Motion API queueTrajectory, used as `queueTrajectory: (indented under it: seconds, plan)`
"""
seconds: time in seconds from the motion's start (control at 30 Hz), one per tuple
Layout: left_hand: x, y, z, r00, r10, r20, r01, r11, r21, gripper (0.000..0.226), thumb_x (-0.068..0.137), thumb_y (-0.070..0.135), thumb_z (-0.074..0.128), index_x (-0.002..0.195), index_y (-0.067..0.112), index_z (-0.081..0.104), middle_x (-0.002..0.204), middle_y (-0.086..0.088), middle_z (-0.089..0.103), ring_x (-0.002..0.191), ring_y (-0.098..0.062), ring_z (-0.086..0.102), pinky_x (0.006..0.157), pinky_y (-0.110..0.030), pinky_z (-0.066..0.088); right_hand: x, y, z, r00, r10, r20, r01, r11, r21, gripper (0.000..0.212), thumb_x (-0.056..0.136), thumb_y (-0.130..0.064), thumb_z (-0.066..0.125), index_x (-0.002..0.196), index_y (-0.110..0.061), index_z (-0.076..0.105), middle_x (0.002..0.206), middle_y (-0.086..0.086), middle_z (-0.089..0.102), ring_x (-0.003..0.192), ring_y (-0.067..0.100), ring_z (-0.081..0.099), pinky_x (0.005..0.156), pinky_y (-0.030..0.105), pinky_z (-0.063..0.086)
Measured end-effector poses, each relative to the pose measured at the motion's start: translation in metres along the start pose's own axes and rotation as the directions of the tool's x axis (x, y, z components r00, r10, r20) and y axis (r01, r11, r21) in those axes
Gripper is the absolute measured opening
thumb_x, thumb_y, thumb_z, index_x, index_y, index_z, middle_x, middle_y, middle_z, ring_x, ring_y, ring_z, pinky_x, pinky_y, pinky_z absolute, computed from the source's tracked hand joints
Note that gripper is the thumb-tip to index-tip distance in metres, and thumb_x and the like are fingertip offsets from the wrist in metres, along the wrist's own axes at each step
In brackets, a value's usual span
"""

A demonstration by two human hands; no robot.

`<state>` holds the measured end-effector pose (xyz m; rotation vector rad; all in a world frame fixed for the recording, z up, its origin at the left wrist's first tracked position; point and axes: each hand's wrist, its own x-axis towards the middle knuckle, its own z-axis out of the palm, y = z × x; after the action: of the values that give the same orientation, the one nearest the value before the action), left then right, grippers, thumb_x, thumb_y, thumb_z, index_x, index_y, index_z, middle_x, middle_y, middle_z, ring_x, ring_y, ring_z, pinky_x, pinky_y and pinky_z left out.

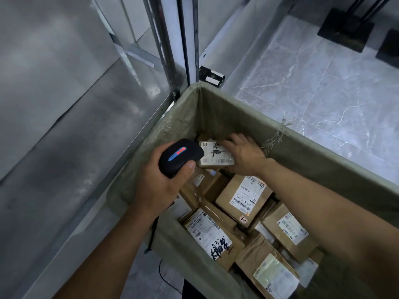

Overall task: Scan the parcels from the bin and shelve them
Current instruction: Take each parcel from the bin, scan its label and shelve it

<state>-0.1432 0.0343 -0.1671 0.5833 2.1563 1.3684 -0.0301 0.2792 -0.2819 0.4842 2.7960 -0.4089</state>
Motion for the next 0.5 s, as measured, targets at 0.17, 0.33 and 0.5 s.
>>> queueTrajectory:
  seconds: [0.17,0.33,0.5]
  plan:
    - [-0.02,0.015,-0.005,0.998,0.049,-0.043,-0.047,0.998,0.049,0.051,0.08,0.03,0.084,0.125,0.029,0.06,0.112,0.019,0.067,0.097,0.01,0.065,0.073,-0.005,0.048,-0.028,-0.016,-0.028,0.992,0.01,-0.128,-0.003,0.999,0.054,0.09,0.076,-0.061,0.074,0.151,-0.025,0.041,0.136,0.008,0.046,0.125,0.029,0.044,0.103,0.043,0.035]
    - [-0.047,0.035,-0.013,0.993,0.083,-0.08,-0.074,0.991,0.113,0.053,0.082,0.03,0.085,0.128,0.03,0.06,0.11,0.022,0.064,0.094,0.017,0.062,0.071,-0.001,0.046,-0.051,-0.03,-0.066,0.972,-0.014,-0.234,0.033,0.996,0.077,0.09,0.075,-0.057,0.074,0.151,-0.025,0.04,0.141,0.008,0.045,0.128,0.029,0.043,0.104,0.044,0.036]
    - [-0.084,0.055,-0.019,0.989,0.105,-0.105,-0.096,0.992,0.085,0.057,0.079,0.038,0.085,0.13,0.029,0.061,0.116,0.014,0.068,0.1,0.007,0.065,0.074,-0.006,0.049,-0.081,-0.048,-0.105,0.93,-0.07,-0.361,0.102,0.992,0.069,0.088,0.074,-0.057,0.074,0.15,-0.024,0.042,0.14,0.006,0.045,0.128,0.027,0.04,0.106,0.042,0.033]
